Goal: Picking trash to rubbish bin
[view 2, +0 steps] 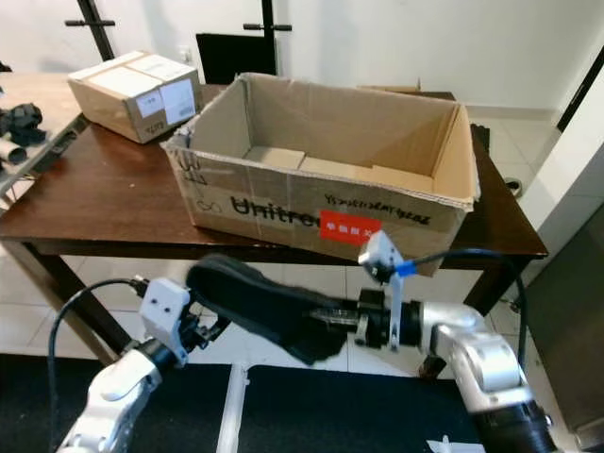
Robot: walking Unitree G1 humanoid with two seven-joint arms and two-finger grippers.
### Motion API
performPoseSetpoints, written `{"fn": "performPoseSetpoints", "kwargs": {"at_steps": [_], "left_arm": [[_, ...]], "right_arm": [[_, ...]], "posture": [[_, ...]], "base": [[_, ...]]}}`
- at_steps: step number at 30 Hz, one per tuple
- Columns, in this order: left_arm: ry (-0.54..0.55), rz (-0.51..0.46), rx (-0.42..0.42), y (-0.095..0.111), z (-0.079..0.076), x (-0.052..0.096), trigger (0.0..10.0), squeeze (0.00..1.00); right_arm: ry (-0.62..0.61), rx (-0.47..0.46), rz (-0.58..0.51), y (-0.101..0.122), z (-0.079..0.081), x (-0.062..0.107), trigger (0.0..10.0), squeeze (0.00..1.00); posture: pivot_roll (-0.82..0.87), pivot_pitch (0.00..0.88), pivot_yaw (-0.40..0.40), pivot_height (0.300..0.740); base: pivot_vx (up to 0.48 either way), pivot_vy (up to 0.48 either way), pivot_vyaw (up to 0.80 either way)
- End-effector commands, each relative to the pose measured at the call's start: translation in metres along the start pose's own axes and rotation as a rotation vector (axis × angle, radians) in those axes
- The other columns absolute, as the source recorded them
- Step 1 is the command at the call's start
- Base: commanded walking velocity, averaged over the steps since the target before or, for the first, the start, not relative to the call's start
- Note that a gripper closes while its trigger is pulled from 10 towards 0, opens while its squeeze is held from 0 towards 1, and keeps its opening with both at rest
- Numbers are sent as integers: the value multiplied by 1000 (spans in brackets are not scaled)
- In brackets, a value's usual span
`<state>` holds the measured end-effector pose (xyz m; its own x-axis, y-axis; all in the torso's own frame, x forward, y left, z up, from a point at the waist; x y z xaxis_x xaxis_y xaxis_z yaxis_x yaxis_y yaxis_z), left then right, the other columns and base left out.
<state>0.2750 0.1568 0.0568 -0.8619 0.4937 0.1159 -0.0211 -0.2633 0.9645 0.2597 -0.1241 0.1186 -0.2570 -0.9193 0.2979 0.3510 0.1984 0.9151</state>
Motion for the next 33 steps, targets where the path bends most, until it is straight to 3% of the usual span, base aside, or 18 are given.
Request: {"fn": "performPoseSetpoints", "kwargs": {"at_steps": [1,3,6,10,14,15,17,18,19,21,24,27,33], "left_arm": [[-3,37,20,-7,-8,1,10000,0],[-1,83,42,-15,-13,6,10000,0],[4,115,45,-20,-16,10,10000,0],[29,141,67,-23,-15,14,10000,0],[49,113,83,-18,-10,13,10000,0],[54,101,84,-15,-9,13,10000,0],[63,81,81,-7,-4,10,10000,0],[63,81,81,-7,-4,10,10000,0],[70,60,77,-1,1,8,10000,0],[68,39,70,5,2,6,10000,0],[65,17,64,11,3,3,10000,0],[38,-60,45,34,3,-4,10000,0],[32,-150,24,65,8,-12,10000,0]], "right_arm": [[-49,-38,156,-37,2,-7,10000,0],[-130,-55,182,-50,-3,-10,10000,0],[-187,-87,144,-52,-7,-11,10000,0],[-214,-123,73,-42,-8,-9,10000,0],[-163,-136,-8,-25,-3,-4,10000,0],[-128,-128,-40,-17,2,-2,10000,0],[-14,-117,-204,24,15,4,10000,0],[-14,-117,-204,24,15,4,10000,0],[79,-87,-366,66,25,14,10000,0],[114,-43,-478,97,28,23,10000,0],[124,-19,-548,116,29,29,10000,0],[124,19,-692,152,27,42,10000,0],[42,50,-761,177,19,49,10000,0]], "posture": [[-21,92,-4,740],[-22,93,-3,740],[-18,96,0,740],[-19,97,2,740],[-19,97,3,740],[-18,97,3,740],[-17,97,2,740],[-17,97,2,740],[-20,96,3,740],[-21,95,3,740],[-22,93,2,740],[-20,91,-1,740],[-19,89,-3,740]], "base": [[0,0,0],[0,0,0],[0,0,0],[0,0,0],[0,0,0],[0,0,0],[0,0,0],[0,0,0],[0,0,0],[0,0,0],[0,0,0],[0,0,0],[0,0,0]]}}
Point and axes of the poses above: a point about 5 cm out from each wrist's last joint towards the gripper, its own x axis pointing back from the gripper into the wrist, its own y axis along the axis of the wrist's last joint, z = x × y, the point moved 2 cm from there along -x, pointing out of the wrist towards the gripper, and after that the axes turned 7 degrees about -x, right-handed, at the moved point
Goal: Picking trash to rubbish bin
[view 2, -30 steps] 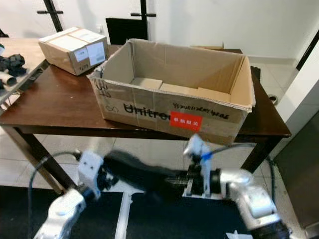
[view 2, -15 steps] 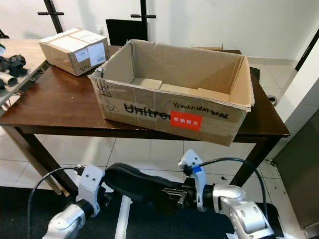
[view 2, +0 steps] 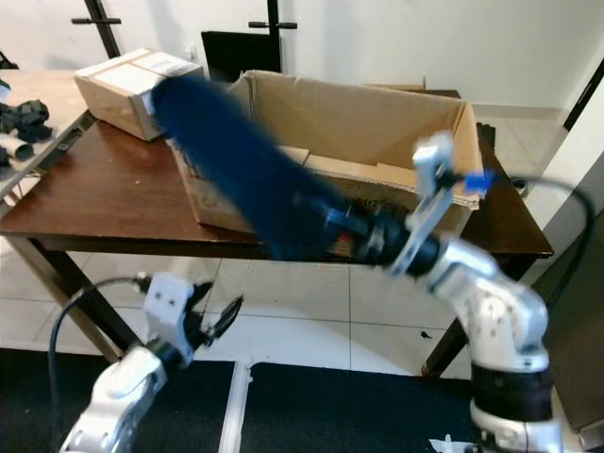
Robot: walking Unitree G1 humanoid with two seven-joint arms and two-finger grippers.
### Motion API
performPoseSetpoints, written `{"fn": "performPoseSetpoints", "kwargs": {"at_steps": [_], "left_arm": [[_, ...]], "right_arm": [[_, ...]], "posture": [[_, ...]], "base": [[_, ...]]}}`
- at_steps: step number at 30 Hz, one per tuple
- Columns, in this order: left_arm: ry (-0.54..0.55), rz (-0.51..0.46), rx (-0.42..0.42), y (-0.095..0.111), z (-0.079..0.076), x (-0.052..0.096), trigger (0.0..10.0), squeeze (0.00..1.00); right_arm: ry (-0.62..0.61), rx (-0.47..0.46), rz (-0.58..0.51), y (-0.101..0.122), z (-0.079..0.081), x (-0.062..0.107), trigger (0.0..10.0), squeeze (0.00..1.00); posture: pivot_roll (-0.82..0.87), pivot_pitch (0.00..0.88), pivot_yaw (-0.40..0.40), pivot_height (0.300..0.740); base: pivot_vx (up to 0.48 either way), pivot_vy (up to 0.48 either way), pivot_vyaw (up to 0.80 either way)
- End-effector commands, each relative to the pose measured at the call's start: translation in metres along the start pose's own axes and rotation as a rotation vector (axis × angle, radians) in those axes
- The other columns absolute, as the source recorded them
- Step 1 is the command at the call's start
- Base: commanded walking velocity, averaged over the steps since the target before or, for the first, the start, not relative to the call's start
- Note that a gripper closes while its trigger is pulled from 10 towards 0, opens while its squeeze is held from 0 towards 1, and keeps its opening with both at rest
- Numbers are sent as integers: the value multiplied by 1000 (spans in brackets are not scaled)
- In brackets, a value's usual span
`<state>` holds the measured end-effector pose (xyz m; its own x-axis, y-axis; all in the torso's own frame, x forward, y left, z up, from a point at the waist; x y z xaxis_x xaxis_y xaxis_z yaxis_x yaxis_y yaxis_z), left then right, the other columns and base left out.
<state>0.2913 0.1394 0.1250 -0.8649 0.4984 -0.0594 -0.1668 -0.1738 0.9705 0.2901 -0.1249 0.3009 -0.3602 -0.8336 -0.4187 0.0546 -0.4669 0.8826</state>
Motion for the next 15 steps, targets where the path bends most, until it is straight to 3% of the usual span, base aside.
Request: {"fn": "performPoseSetpoints", "kwargs": {"at_steps": [1,2,3,5,8,9,10,15], "left_arm": [[1,-13,12,9,3,-2,10000,0],[1,-13,12,9,3,-2,10000,0],[26,-77,-8,40,14,-17,10000,0],[68,-105,-32,60,24,-27,10000,0],[91,-105,-39,65,28,-30,10000,0],[99,-123,-21,72,30,-32,10000,0],[134,-143,58,91,40,-38,10000,0],[144,-95,104,101,50,-40,10000,0]], "right_arm": [[-113,34,-5,5,-14,-2,10000,0],[-113,34,-5,5,-14,-2,10000,0],[-403,109,13,13,-51,-8,10000,0],[-549,151,8,18,-71,-9,10000,0],[-569,161,5,19,-75,-9,10000,0],[-602,165,3,20,-80,-9,10000,0],[-688,173,13,19,-92,-7,10000,0],[-771,164,-3,20,-103,-5,10000,0]], "posture": [[-20,89,-3,740],[-20,89,-3,740],[-26,85,3,740],[-25,84,4,740],[-25,84,4,740],[-24,83,4,740],[-23,81,4,740],[-18,74,3,740]], "base": [[0,0,0],[0,0,0],[0,0,0],[0,0,0],[0,0,0],[0,0,0],[0,0,0],[0,0,0]]}}
Point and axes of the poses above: a point about 5 cm out from each wrist's last joint towards the gripper, its own x axis pointing back from the gripper into the wrist, its own y axis along the axis of the wrist's last joint, z = x × y, the point moved 2 cm from there along -x, pointing out of the wrist towards the gripper, and after that the axes turned 7 degrees about -x, right-handed, at the moved point
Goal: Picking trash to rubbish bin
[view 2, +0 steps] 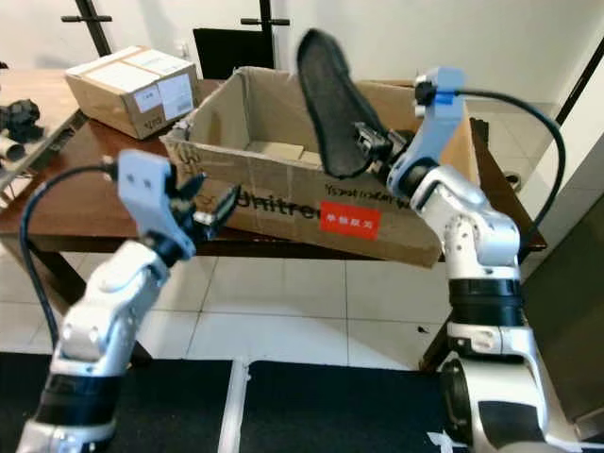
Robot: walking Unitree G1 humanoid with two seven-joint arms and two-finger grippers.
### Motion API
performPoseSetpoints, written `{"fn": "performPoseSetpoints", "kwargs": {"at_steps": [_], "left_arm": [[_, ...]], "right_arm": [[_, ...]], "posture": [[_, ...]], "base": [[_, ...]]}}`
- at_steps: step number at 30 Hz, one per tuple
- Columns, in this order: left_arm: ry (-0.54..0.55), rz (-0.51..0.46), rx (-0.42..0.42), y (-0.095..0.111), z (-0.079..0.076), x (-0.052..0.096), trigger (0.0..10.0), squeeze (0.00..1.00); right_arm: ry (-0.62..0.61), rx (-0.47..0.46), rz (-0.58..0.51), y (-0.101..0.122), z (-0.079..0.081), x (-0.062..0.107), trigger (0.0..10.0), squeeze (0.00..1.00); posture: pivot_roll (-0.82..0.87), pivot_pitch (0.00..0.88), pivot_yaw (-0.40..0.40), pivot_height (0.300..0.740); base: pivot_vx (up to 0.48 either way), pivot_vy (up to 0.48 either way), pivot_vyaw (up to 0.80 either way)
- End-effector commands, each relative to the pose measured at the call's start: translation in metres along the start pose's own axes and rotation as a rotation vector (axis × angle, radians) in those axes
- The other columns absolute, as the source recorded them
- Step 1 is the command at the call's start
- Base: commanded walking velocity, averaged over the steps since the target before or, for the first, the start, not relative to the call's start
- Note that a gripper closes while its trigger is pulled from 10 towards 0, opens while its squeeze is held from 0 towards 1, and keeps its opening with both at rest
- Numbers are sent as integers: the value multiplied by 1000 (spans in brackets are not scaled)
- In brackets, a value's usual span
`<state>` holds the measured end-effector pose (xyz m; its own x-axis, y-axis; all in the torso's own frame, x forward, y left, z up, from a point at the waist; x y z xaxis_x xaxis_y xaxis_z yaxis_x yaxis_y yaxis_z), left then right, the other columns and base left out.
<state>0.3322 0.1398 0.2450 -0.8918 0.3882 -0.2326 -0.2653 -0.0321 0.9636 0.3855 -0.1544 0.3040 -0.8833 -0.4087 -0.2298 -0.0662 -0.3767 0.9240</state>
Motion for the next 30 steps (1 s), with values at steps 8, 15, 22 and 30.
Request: {"fn": "performPoseSetpoints", "kwargs": {"at_steps": [8,15,22,30], "left_arm": [[-23,62,-13,14,4,0,10000,0],[-146,51,-14,19,-13,5,10000,0],[-199,80,-27,14,-19,10,10000,0],[-148,97,-40,15,-12,5,10000,0]], "right_arm": [[-140,32,-57,4,-21,-9,10000,0],[-41,2,-102,24,-5,-13,10000,0],[106,-37,-191,51,12,-11,10000,0],[-28,82,-173,50,-9,-12,10000,0]], "posture": [[-16,69,6,740],[-17,70,6,740],[-17,74,2,740],[-21,80,2,740]], "base": [[0,0,0],[0,0,0],[0,0,0],[0,0,0]]}}
Point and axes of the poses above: a point about 5 cm out from each wrist's last joint towards the gripper, its own x axis pointing back from the gripper into the wrist, its own y axis along the axis of the wrist's last joint, z = x × y, the point moved 2 cm from there along -x, pointing out of the wrist towards the gripper, and after that the axes turned 7 degrees about -x, right-handed, at the moved point
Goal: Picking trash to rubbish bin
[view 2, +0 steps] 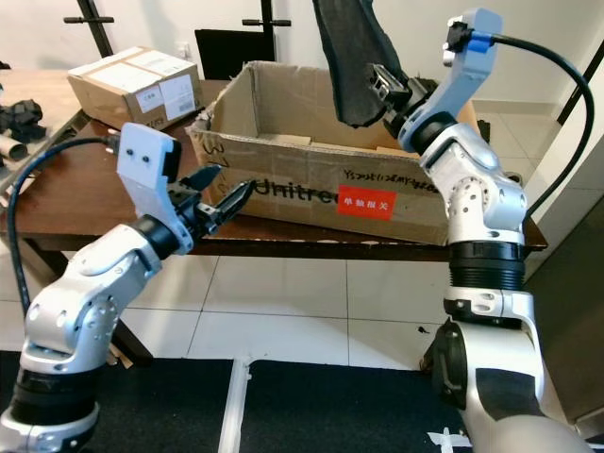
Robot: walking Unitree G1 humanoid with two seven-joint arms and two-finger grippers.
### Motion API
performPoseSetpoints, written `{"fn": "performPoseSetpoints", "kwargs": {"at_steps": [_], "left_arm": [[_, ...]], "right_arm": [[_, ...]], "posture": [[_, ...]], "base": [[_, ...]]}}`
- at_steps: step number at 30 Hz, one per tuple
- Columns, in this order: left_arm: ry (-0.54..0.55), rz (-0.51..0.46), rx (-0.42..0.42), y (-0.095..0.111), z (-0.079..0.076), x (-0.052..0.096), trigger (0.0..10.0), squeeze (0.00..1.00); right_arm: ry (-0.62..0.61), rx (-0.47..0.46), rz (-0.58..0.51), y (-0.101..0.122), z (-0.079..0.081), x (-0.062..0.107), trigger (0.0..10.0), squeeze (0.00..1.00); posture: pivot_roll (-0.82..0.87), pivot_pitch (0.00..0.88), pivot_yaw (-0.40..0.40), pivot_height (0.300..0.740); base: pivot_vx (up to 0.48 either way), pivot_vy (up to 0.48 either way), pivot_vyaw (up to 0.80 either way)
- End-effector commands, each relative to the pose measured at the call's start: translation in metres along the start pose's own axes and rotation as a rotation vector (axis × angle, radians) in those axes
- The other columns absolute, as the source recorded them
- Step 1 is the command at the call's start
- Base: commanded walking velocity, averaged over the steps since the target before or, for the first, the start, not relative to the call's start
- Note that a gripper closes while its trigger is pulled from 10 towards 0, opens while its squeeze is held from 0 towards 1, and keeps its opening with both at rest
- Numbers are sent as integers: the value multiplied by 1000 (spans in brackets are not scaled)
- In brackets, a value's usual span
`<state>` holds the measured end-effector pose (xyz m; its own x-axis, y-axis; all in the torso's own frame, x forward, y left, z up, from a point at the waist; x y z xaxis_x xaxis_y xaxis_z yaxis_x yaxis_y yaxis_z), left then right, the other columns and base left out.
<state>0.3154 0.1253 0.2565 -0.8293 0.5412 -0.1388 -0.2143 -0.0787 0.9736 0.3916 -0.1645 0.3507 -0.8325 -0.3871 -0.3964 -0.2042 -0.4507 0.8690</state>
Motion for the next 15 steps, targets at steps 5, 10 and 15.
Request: {"fn": "performPoseSetpoints", "kwargs": {"at_steps": [5,10,15], "left_arm": [[124,20,-41,6,22,-3,10000,0],[137,-21,-46,17,25,-2,10000,0],[120,-26,-55,19,21,-3,10000,0]], "right_arm": [[-196,206,21,-8,-28,2,10000,0],[-200,193,13,-10,-27,1,10000,0],[-199,195,5,-11,-27,0,10000,0]], "posture": [[-16,80,1,740],[-12,80,1,740],[-12,80,2,740]], "base": [[49,0,0],[306,0,0],[348,0,0]]}}
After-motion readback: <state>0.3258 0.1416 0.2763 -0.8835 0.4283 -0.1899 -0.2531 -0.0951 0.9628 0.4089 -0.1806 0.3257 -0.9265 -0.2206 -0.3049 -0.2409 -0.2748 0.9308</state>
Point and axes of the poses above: a point about 5 cm out from each wrist's last joint towards the gripper, its own x axis pointing back from the gripper into the wrist, its own y axis along the axis of the wrist's last joint, z = x × y, the point moved 2 cm from there along -x, pointing out of the wrist towards the gripper, and after that the axes turned 7 degrees about -x, right-handed, at the moved point
